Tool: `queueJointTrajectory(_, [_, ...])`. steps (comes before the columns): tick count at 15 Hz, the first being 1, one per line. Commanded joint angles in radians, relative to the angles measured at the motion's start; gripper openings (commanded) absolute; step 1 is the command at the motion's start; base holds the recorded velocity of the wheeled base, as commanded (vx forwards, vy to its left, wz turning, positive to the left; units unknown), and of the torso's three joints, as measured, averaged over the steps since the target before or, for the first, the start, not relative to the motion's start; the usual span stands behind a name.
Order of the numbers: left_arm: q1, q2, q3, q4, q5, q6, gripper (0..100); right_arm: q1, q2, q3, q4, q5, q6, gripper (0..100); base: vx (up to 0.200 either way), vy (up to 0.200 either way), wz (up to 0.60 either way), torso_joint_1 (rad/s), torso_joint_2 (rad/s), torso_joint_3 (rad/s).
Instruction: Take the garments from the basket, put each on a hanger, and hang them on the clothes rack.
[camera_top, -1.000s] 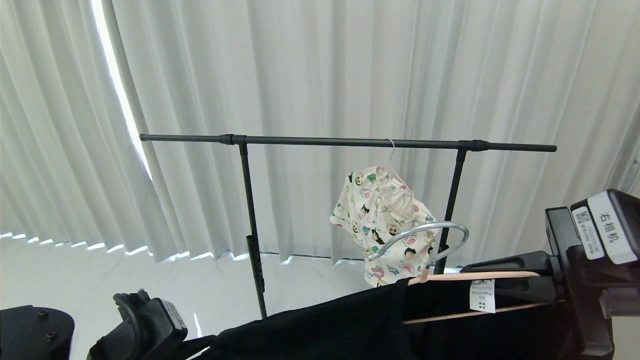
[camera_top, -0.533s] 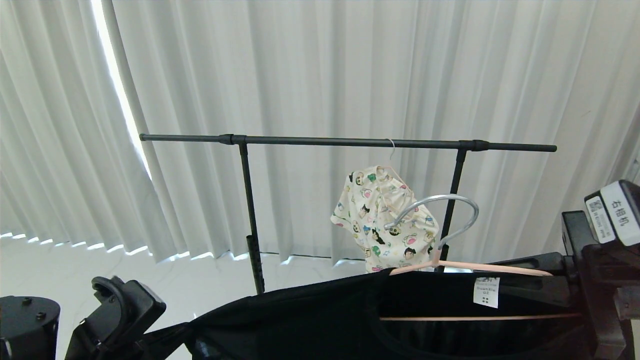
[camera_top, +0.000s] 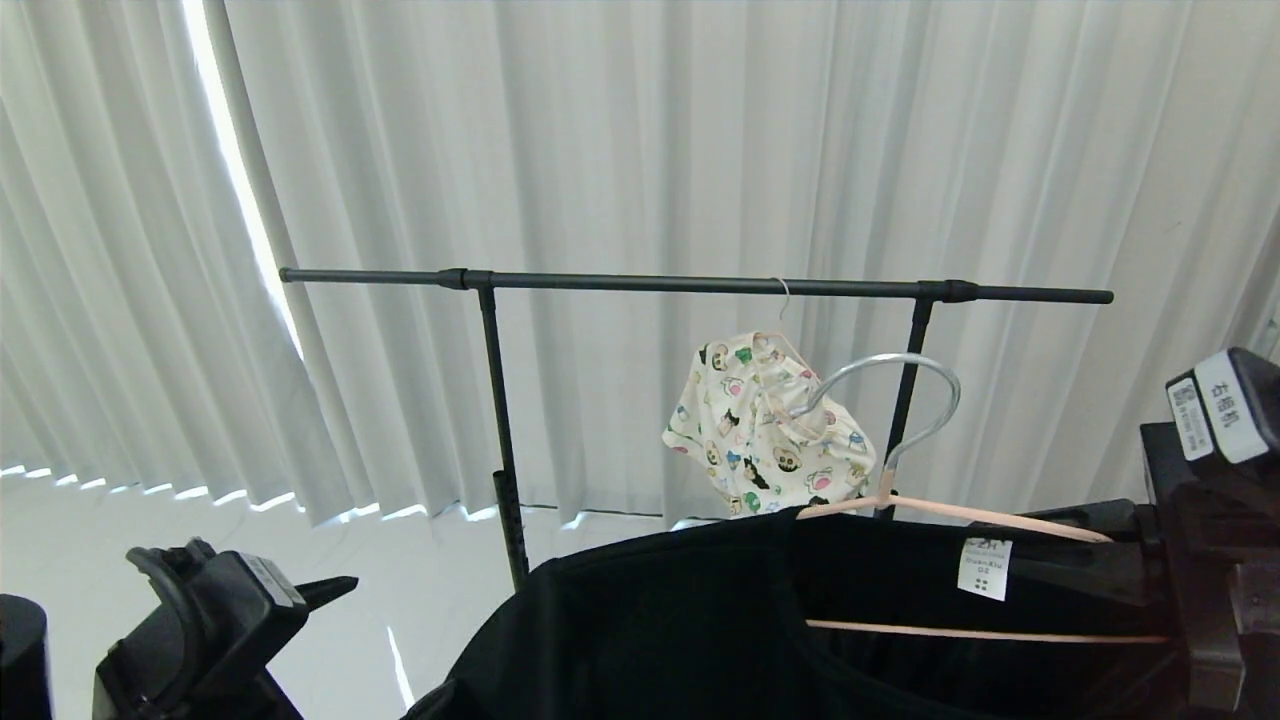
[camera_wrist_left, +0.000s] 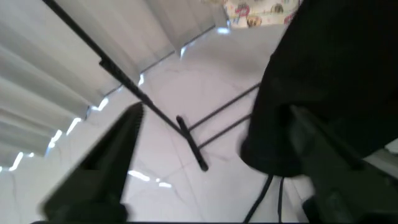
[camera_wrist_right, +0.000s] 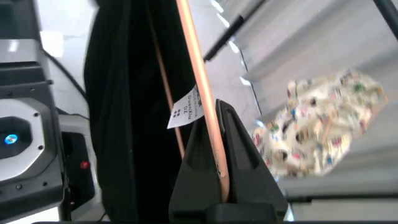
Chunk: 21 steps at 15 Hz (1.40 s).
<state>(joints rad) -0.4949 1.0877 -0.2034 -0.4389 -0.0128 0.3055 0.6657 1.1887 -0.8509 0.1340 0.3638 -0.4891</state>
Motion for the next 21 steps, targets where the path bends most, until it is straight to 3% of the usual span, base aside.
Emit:
queueJointTrajectory(1, [-0.002, -0.015, -0.048, -0.001, -0.001, -0.009, 100, -0.032, -0.004, 0.001, -0.001, -0.003, 0.03, 0, 0.0, 0.0, 0.0, 0.0, 0.0, 0.0])
queueJointTrajectory(5, [0.015, 0.0, -0.136, -0.001, 0.002, -0.074, 100, -0.129, -0.029, 0.009, 0.009, -0.052, 0.115, 0, 0.0, 0.0, 0.0, 0.0, 0.0, 0.0])
queueJointTrajectory(9, [0.131, 0.026, -0.251, -0.001, 0.059, -0.097, 100, -0.169, -0.081, 0.07, 0.013, -0.18, 0.239, 0, 0.0, 0.0, 0.0, 0.0, 0.0, 0.0])
queueJointTrajectory(12, [0.219, 0.047, -0.255, -0.001, 0.126, -0.098, 100, -0.169, -0.112, 0.073, 0.098, -0.284, 0.29, 0, 0.0, 0.0, 0.0, 0.0, 0.0, 0.0])
queueJointTrajectory(18, [0.269, 0.057, -0.243, 0.0, 0.177, -0.103, 100, -0.17, -0.12, 0.072, 0.21, -0.465, 0.432, 0, 0.0, 0.0, 0.0, 0.0, 0.0, 0.0])
queueJointTrajectory(21, [0.28, 0.086, -0.243, 0.0, 0.185, -0.103, 100, -0.218, -0.11, 0.073, 0.294, -0.51, 0.521, 0, 0.0, 0.0, 0.0, 0.0, 0.0, 0.0])
